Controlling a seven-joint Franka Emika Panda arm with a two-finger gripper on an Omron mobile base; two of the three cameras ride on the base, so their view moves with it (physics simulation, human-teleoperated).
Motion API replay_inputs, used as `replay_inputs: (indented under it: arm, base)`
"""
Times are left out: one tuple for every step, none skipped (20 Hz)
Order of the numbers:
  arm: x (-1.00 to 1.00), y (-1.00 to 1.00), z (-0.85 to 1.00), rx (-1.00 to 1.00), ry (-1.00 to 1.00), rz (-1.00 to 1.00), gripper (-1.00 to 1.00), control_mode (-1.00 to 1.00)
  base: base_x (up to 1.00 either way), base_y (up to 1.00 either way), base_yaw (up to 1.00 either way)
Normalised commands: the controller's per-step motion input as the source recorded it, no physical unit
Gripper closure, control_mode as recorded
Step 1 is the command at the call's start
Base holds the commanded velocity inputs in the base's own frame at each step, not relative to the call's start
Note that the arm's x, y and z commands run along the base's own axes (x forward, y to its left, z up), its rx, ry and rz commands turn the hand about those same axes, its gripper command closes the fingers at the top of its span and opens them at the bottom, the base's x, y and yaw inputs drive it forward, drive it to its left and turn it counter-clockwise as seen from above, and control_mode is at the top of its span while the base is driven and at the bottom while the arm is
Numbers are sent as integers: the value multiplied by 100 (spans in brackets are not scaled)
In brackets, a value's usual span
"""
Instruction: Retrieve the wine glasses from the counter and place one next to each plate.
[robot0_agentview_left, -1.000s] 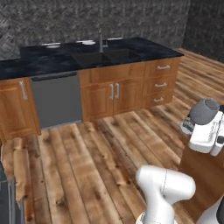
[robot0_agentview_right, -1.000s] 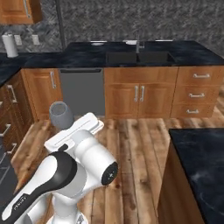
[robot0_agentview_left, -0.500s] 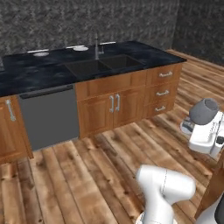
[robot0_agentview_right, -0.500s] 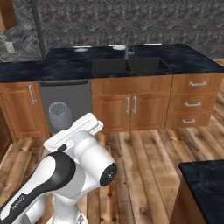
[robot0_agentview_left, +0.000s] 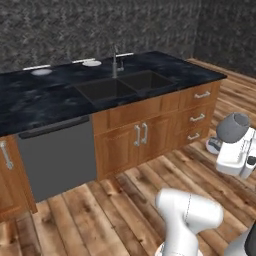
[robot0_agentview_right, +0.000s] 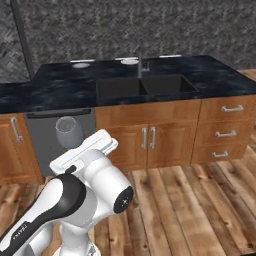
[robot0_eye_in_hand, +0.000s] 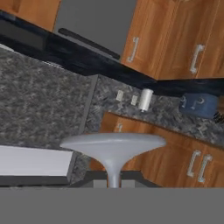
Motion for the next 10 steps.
replay_inputs:
  arm:
    - [0,0,0,0,0,0,100,100]
    - [0,0,0,0,0,0,100,100]
    - [0,0,0,0,0,0,100,100]
    - [0,0,0,0,0,0,100,100]
    - [0,0,0,0,0,0,100,100]
    - [0,0,0,0,0,0,100,100]
    - [0,0,0,0,0,0,100,100]
    - [0,0,0,0,0,0,100,100]
    - [0,0,0,0,0,0,100,100]
    - [0,0,0,0,0,0,100,100]
  base:
    - [100,28,-9]
    - [100,29,-9]
    - [100,29,-8]
    - [100,28,-5]
    - [100,16,0]
    - [100,11,0]
    - [100,4,0]
    - [100,4,0]
    - [100,0,1]
    - [100,0,3]
